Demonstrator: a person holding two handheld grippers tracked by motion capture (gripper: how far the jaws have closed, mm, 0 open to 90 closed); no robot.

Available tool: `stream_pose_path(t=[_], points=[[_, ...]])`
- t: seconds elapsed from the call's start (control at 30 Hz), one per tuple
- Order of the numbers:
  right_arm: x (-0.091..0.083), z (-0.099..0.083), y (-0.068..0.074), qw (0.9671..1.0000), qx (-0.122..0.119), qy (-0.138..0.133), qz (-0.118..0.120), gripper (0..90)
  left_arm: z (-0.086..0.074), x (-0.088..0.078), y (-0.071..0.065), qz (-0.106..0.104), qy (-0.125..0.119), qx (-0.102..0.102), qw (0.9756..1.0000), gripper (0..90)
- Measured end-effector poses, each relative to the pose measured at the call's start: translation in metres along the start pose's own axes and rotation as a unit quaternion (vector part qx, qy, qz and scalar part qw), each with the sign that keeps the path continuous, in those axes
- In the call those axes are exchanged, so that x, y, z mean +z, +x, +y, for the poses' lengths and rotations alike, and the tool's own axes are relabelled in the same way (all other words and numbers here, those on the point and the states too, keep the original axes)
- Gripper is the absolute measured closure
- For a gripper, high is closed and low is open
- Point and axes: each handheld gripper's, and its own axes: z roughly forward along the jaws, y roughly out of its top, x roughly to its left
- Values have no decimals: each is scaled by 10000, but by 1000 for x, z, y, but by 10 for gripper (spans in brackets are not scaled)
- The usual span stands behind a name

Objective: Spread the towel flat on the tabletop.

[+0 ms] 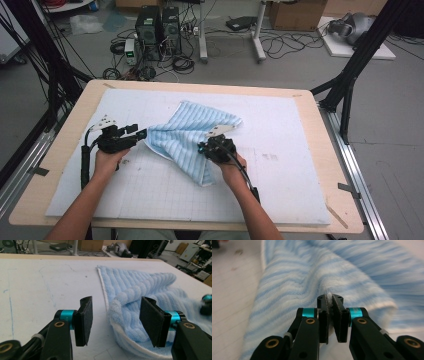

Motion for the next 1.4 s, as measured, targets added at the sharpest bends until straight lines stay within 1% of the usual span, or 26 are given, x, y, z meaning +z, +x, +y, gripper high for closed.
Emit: stream_pose_path(t=[0.07, 0.1, 0.13, 0.23, 0.27, 0.3, 0.33, 0.37, 0.4, 0.43, 0.47, 0.5, 0.63, 0.7, 0.73, 0.8, 0.9, 0.93, 1.03, 1.07, 1.1, 1.17, 1.2, 1.23, 1.33, 1.4], points=[[-5, 4, -12, 9998, 147, -107, -127, 841, 0, 0, -2, -3, 5, 68, 10000, 441], [-9, 10, -21, 9991, 160, -171, -342, 844, 1, 1, -4, 4, 10, 103, 9999, 439], [-9, 10, -21, 9991, 160, -171, -342, 844, 1, 1, -5, -6, 14, 150, 9999, 439], [-10, 18, -36, 9968, 103, -158, -782, 847, 0, 4, -10, -45, 77, 267, 9996, 439], [-9, 21, -48, 9940, 158, -114, -1073, 850, 0, 4, -11, -68, 97, 291, 9995, 439], [-9, 21, -48, 9940, 158, -114, -1073, 850, 0, 5, -13, -90, 127, 338, 9993, 439], [-8, 21, -55, 9924, 156, -88, -1216, 850, 0, 6, -14, -117, 134, 359, 9992, 439], [-5, 22, -69, 9899, 233, -24, -1399, 850, 0, 6, -15, -140, 147, 377, 9991, 439], [-5, 22, -69, 9899, 233, -24, -1399, 850, 0, 6, -16, -149, 160, 407, 9989, 439], [-4, 21, -81, 9867, 248, -11, -1606, 850, 0, 6, -17, -166, 167, 427, 9988, 439], [-4, 21, -81, 9867, 248, -11, -1606, 850, -1, 7, -18, -176, 166, 431, 9988, 439], [-2, 21, -92, 9835, 276, 84, -1787, 850, -1, 7, -18, -189, 190, 447, 9986, 439], [0, 20, -105, 9792, 319, 147, -2000, 850, -2, 9, -21, -235, 216, 458, 9984, 439], [0, 21, -112, 9737, 381, 126, -2241, 850, -2, 10, -22, -276, 238, 490, 9981, 439], [0, 21, -112, 9737, 381, 126, -2241, 850, -2, 10, -23, -304, 251, 498, 9980, 439], [-1, 19, -116, 9702, 388, 106, -2391, 846, -3, 12, -25, -408, 284, 500, 9975, 439], [-1, 16, -117, 9729, 542, 173, -2242, 791, -5, 15, -29, -476, 376, 596, 9964, 439], [-6, 14, -115, 9768, 546, 23, -2070, 721, -5, 16, -30, -488, 404, 622, 9960, 439], [-16, 11, -107, 9811, 537, -166, -1850, 616, -7, 19, -34, -520, 491, 699, 9950, 440], [-16, 11, -107, 9811, 537, -166, -1850, 616, -7, 19, -35, -544, 502, 720, 9947, 440], [-24, 6, -102, 9856, 488, -241, -1604, 554, -7, 22, -40, -610, 508, 760, 9939, 445], [-32, -1, -97, 9883, 373, -280, -1450, 514, -7, 24, -43, -639, 529, 799, 9934, 452], [-37, -5, -94, 9896, 356, -269, -1368, 502, -7, 29, -49, -746, 601, 863, 9917, 453], [-43, -9, -91, 9900, 318, -308, -1340, 496, -7, 29, -49, -746, 601, 863, 9917, 457], [-54, -19, -84, 9908, 153, -441, -1273, 495, -6, 38, -61, -909, 714, 905, 9892, 467], [-62, -29, -77, 9933, 53, -476, -1054, 481, -7, 45, -69, -932, 801, 1040, 9870, 470]])
